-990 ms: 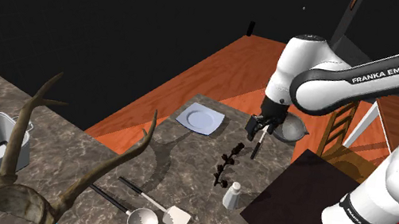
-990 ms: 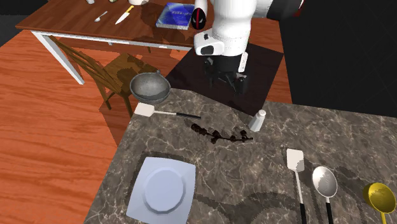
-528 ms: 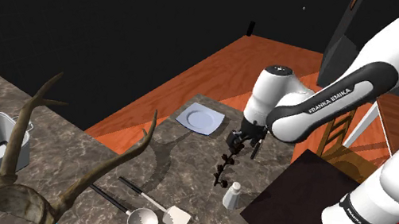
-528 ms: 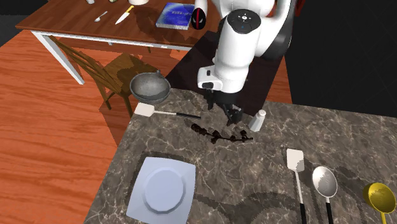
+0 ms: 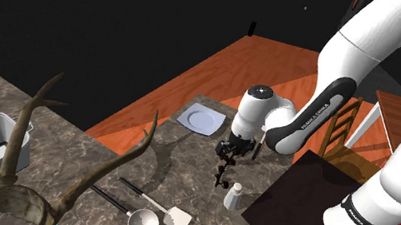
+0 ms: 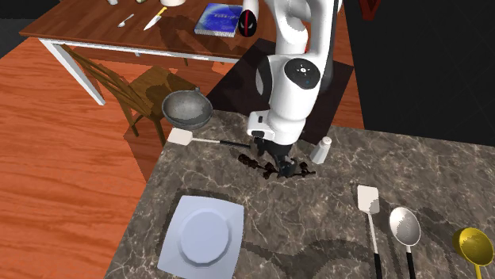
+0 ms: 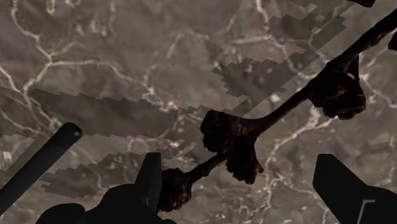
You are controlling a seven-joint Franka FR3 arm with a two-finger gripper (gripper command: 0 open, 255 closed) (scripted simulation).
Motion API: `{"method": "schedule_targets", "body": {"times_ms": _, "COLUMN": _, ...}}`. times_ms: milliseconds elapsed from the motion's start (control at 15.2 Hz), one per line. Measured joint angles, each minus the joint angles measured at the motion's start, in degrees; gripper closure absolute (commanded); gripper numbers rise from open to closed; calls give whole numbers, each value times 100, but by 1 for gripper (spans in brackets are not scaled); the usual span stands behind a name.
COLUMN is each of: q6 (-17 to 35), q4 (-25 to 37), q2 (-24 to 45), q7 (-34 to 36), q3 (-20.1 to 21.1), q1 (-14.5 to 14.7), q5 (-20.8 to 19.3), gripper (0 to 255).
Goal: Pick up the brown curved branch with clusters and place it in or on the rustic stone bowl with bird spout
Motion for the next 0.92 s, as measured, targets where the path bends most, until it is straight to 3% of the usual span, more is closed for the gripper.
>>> {"method": "schedule_targets", "body": {"times_ms": 330, "q6": 239, "q4": 268, "q2": 574, "q7": 721, "q3": -590, "q1": 382, "q5": -949, "gripper": 0}}
{"method": "schedule_targets", "body": {"times_ms": 726, "q6": 293, "q4": 272, "q2": 634, "q7": 837, "q3": -687, "q1": 454, "q5": -1090, "gripper": 0}}
{"method": "schedule_targets", "body": {"times_ms": 792, "q6": 293, "q4": 272, "q2": 634, "q7": 837, "q3": -687, "q1": 454, "q5": -1090, "gripper": 255}}
{"method": "schedule_targets", "body": {"times_ms": 924, "q6": 290, "q4": 272, "q2": 619, "q7": 837, "q3": -686, "q1": 453, "q5": -1090, "gripper": 255}}
